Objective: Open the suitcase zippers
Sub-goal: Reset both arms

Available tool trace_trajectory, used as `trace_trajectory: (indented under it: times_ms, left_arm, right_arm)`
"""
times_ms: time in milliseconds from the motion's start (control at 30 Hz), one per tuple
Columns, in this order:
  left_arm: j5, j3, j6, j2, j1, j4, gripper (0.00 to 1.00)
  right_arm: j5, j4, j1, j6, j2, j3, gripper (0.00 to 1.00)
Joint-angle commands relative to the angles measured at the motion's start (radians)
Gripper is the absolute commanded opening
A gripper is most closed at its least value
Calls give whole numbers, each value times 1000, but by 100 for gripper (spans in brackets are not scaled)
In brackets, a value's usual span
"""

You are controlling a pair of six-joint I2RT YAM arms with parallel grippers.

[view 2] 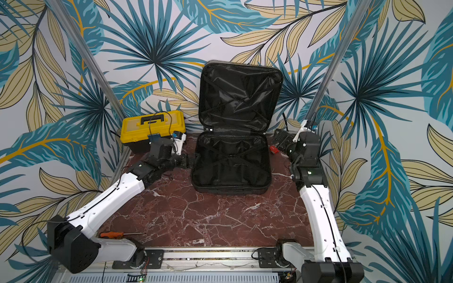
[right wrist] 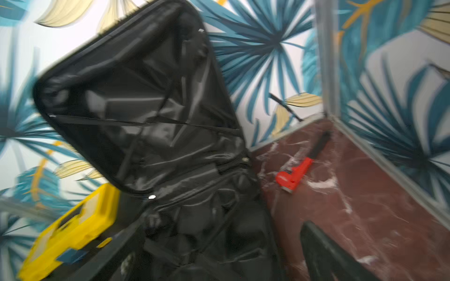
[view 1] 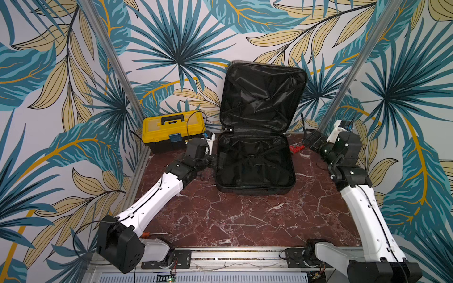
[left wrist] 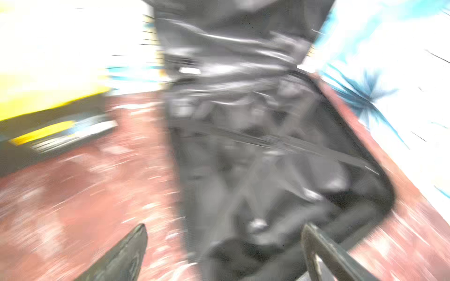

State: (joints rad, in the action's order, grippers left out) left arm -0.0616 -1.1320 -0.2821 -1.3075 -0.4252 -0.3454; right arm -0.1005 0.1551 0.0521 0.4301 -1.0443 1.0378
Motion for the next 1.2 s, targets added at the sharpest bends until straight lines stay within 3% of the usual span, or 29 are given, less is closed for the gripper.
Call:
trace_trajectory:
  times_ms: [0, 67, 133, 267, 367, 467, 567, 633, 733, 800, 900, 933, 1033, 1167]
  left_arm:
    - [-221, 62, 21, -2, 69, 110, 99]
    - [-157, 76, 25, -30, 172, 120, 99]
    - [-158, 104, -9, -44, 252, 128, 99]
    - [-288, 222, 37, -52, 307, 231, 99]
    - [-229, 330, 91, -53, 355, 348, 99]
    - [-177, 461, 39, -46, 423, 507, 99]
    - [-101, 606, 34, -44, 474, 734, 99]
    - [-69, 644, 31, -68, 491, 818, 99]
    - [72, 639, 109, -61, 500, 820, 99]
    - [82, 686, 166, -26, 472, 880, 99]
    - [87, 691, 229, -32, 442, 906, 99]
    - [97, 682, 250, -43, 438, 909, 99]
    - [111, 696, 292, -83, 441, 990, 99]
    - [139, 788, 293, -219, 456, 1296, 99]
  right_arm:
    - [-206, -429, -1, -151, 90, -331, 99]
    - [-289, -580, 0, -195, 120, -473, 99]
    - [-324, -559, 4, -239, 110, -514, 100]
    - [-350, -553, 13, -332, 22, -551, 99]
    - [-265, -606, 39, -330, -39, -583, 100]
    - [-119, -739, 64, -303, -115, -623, 99]
    - [-48, -737, 72, -271, -179, -604, 100]
    - [-27, -833, 72, -249, -210, -637, 100]
    - [86, -892, 71, -291, -273, -656, 100]
    - [129, -1048, 67, -308, -322, -714, 100]
    - [142, -1433, 55, -337, -494, -817, 100]
    - [150, -1459, 57, -333, -517, -824, 99]
    - [168, -1204, 55, -336, -436, -751, 100]
    - [190, -1192, 52, -357, -465, -719, 100]
